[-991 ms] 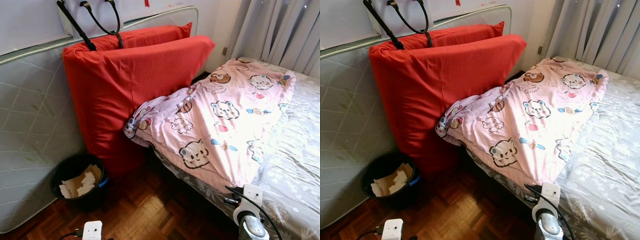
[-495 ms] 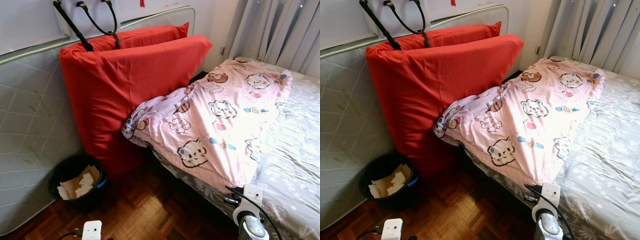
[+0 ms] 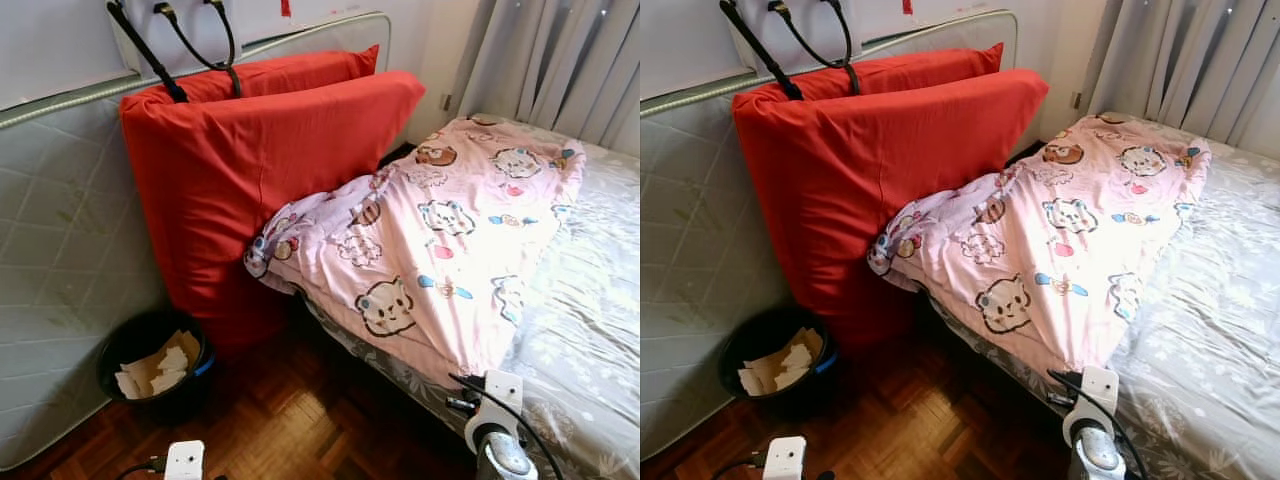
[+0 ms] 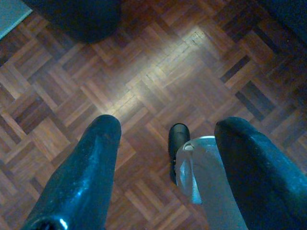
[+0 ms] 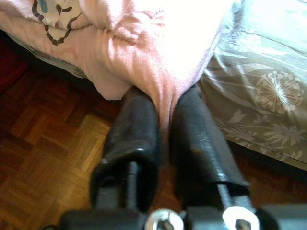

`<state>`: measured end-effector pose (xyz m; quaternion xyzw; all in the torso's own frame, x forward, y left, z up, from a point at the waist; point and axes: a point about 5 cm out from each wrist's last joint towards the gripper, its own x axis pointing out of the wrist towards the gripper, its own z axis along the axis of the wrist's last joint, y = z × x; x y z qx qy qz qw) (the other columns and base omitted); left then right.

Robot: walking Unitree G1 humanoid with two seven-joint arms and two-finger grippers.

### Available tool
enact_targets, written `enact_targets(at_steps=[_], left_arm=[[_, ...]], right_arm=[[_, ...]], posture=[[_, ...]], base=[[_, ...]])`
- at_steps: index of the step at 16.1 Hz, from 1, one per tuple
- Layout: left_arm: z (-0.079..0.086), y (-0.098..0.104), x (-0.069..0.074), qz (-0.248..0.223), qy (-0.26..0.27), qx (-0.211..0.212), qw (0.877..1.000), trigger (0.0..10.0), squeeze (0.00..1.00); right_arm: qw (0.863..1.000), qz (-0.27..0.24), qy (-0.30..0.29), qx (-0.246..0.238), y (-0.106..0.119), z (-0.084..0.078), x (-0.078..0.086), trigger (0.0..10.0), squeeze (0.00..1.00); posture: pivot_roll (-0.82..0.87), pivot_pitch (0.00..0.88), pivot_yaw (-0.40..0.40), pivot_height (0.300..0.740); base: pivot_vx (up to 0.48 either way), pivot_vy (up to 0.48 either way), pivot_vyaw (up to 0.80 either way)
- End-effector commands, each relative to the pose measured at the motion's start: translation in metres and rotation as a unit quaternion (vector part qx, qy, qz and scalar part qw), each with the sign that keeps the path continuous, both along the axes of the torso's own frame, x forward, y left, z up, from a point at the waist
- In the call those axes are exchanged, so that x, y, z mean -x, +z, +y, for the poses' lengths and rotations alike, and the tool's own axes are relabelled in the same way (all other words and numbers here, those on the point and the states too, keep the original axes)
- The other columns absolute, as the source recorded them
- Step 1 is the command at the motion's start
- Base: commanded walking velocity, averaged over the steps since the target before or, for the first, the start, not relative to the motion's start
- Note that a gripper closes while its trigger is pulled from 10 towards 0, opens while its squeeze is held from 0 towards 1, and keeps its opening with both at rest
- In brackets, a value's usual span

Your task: Clean up the room

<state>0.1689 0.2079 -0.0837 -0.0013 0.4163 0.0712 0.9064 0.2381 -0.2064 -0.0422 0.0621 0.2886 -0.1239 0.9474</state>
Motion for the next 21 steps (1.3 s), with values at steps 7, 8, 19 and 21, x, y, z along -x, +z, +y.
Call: enact_targets(at_steps=[7, 8, 19, 21], left_arm=[[-0.001, -0.001, 0.001, 0.010, -0.013, -0.005, 1.000, 10.0, 0.00], [0.000, -0.001, 0.001, 0.011, -0.014, -0.005, 1.000, 10.0, 0.00], [-0.003, 0.000, -0.002, 0.007, -0.011, -0.003, 1.000, 10.0, 0.00], [-0.003, 0.000, -0.003, 0.004, -0.010, -0.003, 1.000, 10.0, 0.00]], right_arm=[[1.000, 0.015, 0.002, -0.005, -0.005, 0.003, 0.005, 10.0, 0.71], [1.000, 0.016, 0.003, -0.005, -0.005, 0.003, 0.005, 10.0, 0.62], [0.989, 0.132, 0.061, -0.029, -0.038, 0.015, 0.051, 10.0, 0.00], [0.988, 0.144, 0.038, -0.036, -0.042, 0.013, 0.059, 10.0, 0.00]], posture=[[0.03, 0.000, -0.027, 0.740], [0.03, 0.000, -0.029, 0.740], [0.03, 0.000, -0.031, 0.740], [0.03, 0.000, -0.029, 0.740]], base=[[0.000, 0.000, 0.00], [0.000, 0.000, 0.00], [0.000, 0.000, 0.00], [0.000, 0.000, 0.00]])
